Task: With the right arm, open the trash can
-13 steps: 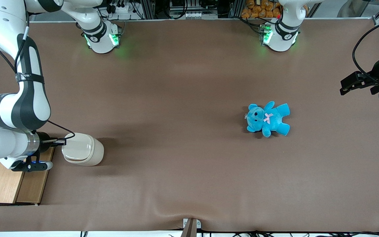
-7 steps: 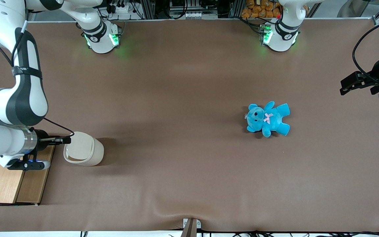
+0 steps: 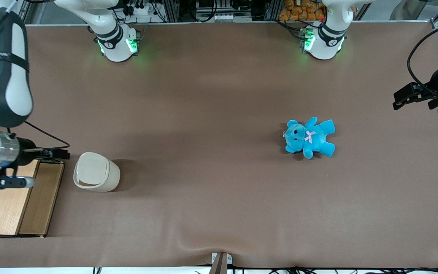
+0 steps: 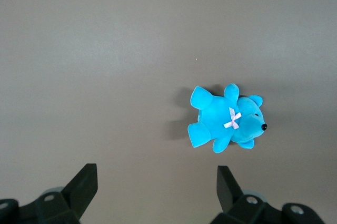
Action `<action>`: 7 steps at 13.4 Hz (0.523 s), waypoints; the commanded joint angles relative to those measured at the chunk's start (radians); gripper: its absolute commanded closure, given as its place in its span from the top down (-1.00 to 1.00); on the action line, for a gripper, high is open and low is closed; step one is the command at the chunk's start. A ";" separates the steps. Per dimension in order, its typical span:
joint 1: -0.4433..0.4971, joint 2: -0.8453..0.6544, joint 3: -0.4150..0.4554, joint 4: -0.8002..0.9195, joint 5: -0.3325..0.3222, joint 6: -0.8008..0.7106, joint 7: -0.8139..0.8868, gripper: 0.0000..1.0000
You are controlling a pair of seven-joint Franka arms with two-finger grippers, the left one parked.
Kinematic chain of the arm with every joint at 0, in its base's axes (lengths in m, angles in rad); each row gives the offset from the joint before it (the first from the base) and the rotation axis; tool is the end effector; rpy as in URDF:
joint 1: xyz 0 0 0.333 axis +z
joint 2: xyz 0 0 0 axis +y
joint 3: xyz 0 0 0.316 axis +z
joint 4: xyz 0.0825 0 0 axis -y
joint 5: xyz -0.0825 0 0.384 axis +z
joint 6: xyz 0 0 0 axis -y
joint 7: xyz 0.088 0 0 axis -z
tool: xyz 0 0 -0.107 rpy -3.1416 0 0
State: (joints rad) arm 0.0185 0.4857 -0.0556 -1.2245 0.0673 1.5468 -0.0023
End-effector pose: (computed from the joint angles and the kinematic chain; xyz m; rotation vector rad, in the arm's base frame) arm 0.6816 -0.0097 0.4828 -3.0870 0.0531 0.2505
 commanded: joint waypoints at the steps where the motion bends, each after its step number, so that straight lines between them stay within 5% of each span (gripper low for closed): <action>1: -0.038 -0.070 0.003 -0.044 0.019 -0.008 -0.013 1.00; 7: -0.072 -0.261 0.002 -0.191 0.017 -0.005 -0.036 1.00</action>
State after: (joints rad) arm -0.0418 0.3310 -0.0594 -1.3080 0.0699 1.5281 -0.0270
